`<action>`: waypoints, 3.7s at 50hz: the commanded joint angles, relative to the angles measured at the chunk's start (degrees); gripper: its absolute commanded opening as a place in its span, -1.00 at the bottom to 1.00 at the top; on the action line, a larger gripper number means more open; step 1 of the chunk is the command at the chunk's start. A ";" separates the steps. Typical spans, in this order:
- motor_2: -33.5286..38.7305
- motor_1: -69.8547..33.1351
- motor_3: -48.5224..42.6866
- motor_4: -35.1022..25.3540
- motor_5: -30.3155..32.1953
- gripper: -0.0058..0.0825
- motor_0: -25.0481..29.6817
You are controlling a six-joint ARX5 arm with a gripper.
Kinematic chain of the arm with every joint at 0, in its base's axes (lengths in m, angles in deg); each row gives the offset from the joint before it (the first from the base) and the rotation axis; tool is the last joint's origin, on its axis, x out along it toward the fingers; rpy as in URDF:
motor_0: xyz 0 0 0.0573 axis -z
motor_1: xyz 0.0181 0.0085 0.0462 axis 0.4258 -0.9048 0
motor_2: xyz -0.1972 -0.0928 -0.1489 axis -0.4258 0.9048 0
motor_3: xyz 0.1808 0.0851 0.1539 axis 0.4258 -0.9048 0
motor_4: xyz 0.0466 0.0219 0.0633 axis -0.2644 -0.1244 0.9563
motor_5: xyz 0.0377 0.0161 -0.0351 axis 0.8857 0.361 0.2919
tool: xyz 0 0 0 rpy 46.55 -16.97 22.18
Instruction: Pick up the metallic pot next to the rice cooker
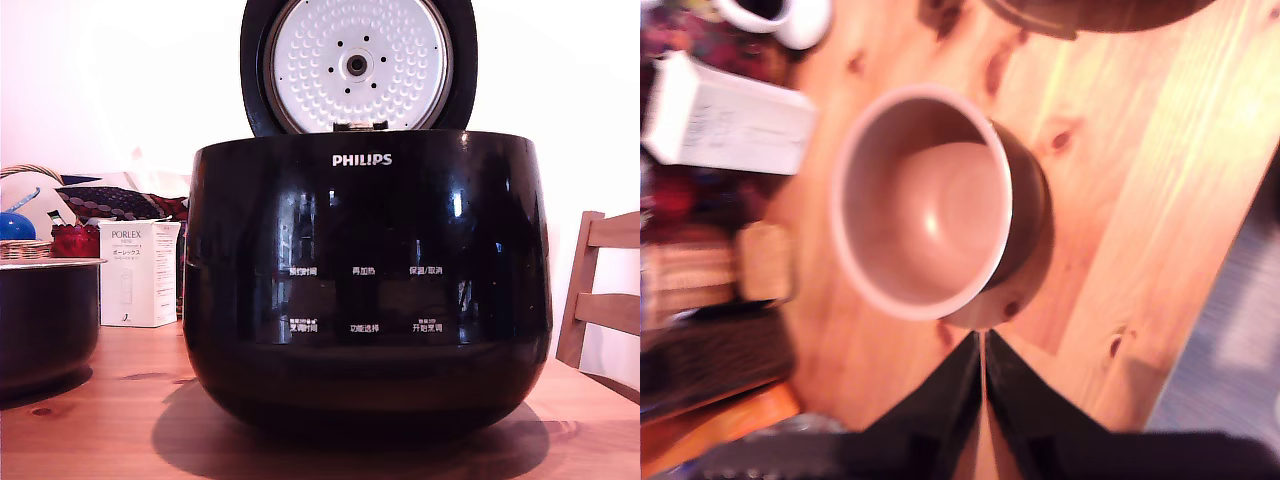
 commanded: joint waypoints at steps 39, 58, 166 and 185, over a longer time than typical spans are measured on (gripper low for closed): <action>-0.31 -21.42 0.15 -5.07 -0.24 -0.12 -0.17; -0.31 -29.94 0.15 -3.39 1.95 -0.12 -0.22; -0.26 -46.66 6.58 2.34 21.20 -0.42 -5.03; -0.26 -46.66 6.12 -3.04 21.14 -0.92 -5.03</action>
